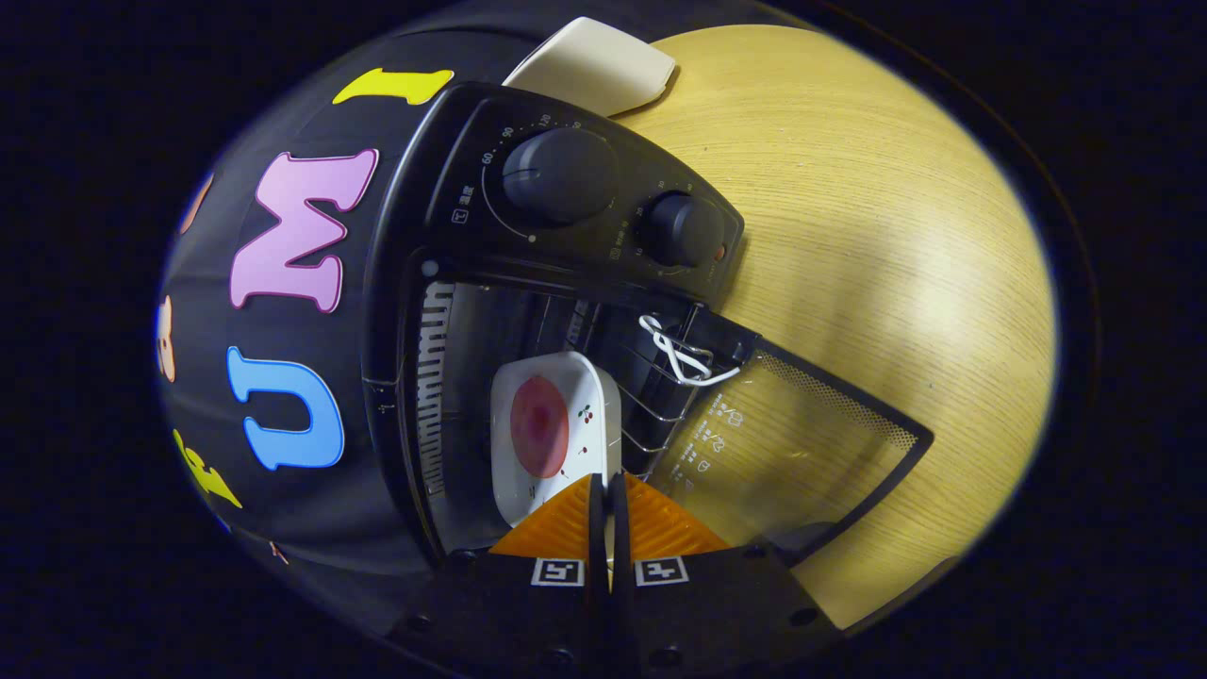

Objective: Open the toaster oven, put the food inside, and close the toaster oven door.

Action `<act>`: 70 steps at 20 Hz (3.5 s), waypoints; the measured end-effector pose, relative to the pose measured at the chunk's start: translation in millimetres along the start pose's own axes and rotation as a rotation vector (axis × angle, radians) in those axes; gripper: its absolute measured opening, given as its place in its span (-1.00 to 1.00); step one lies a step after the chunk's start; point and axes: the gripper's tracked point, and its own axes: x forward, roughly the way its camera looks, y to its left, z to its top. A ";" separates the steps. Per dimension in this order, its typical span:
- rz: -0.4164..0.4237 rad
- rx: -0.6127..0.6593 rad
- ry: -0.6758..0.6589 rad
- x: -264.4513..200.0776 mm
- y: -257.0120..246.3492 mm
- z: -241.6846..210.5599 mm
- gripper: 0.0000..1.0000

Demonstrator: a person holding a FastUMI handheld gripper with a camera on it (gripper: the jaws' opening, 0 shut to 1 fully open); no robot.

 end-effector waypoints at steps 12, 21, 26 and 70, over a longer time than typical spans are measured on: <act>0.129 -0.055 -0.036 15.7 24.2 -3.6 -0.72; 0.137 -0.249 0.119 -32.4 -1.8 -35.7 0.93; 0.134 -0.480 0.140 -70.7 -21.1 -34.4 0.97; -0.287 -1.274 0.103 -40.3 -120.7 -66.6 0.98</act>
